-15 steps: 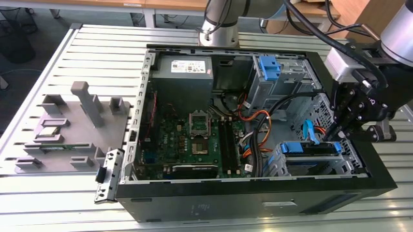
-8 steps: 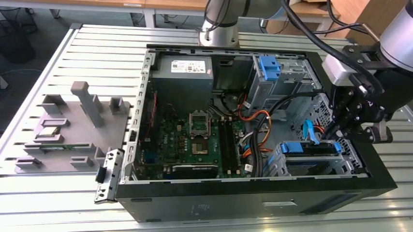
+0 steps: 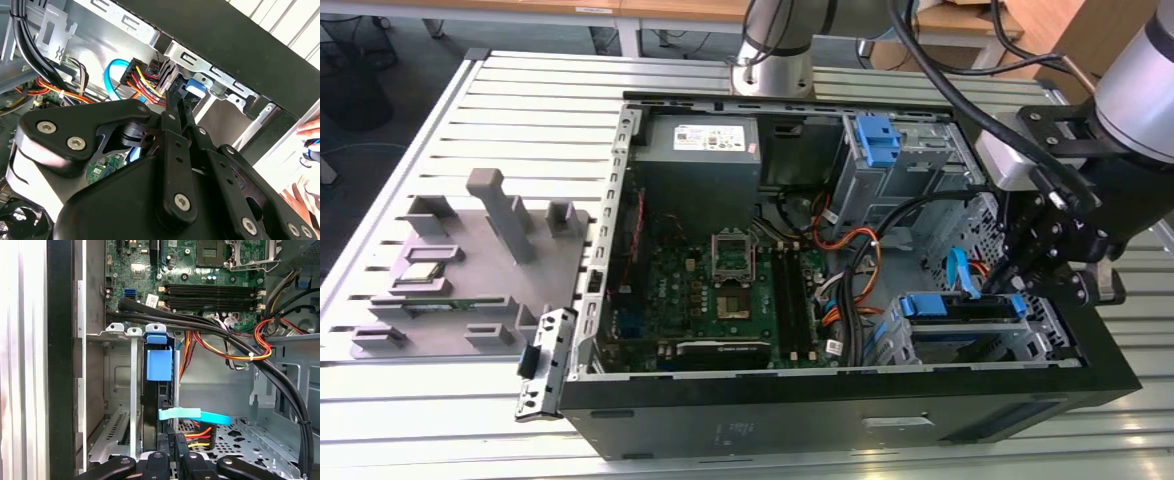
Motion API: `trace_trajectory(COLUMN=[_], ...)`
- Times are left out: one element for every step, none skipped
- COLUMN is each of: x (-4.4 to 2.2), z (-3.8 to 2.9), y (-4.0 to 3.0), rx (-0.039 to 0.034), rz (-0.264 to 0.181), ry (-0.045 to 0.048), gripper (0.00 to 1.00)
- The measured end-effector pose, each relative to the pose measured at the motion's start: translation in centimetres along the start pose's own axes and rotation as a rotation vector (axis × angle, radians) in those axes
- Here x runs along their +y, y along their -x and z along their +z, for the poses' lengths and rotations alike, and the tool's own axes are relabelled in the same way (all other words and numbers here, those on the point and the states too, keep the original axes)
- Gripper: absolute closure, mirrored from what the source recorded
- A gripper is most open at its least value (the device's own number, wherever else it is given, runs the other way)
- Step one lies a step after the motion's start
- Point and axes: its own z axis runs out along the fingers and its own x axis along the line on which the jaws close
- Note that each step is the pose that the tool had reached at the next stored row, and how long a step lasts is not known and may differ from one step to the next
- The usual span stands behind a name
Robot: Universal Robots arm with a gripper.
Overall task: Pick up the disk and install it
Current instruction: 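Insert the second disk wire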
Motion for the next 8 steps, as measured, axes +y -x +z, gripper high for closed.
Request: trace_trajectory(x=[0.01,0.03,0.08,0.12,0.17,0.2,0.21,0.21], z=[0.0,0.02,0.06,0.1,0.16,0.21,0.23,0.24], y=[-0.01,-0.02,-0.05,-0.08,-0.12,-0.16,-0.19,-0.25], rx=[-0.0012,-0.0027,-0.0043,-0.0063,-0.0079,-0.0089,-0.0091,-0.009], rz=[0.0,0.0,0.0,0.0,0.0,0.0,0.0,0.0], ry=[-0.0004,-0.001,-0.0017,-0.0027,-0.0039,-0.0046,-0.0047,-0.0048], gripper=[0.83,0.83,0.83,0.83,0.83,0.83,0.83,0.83])
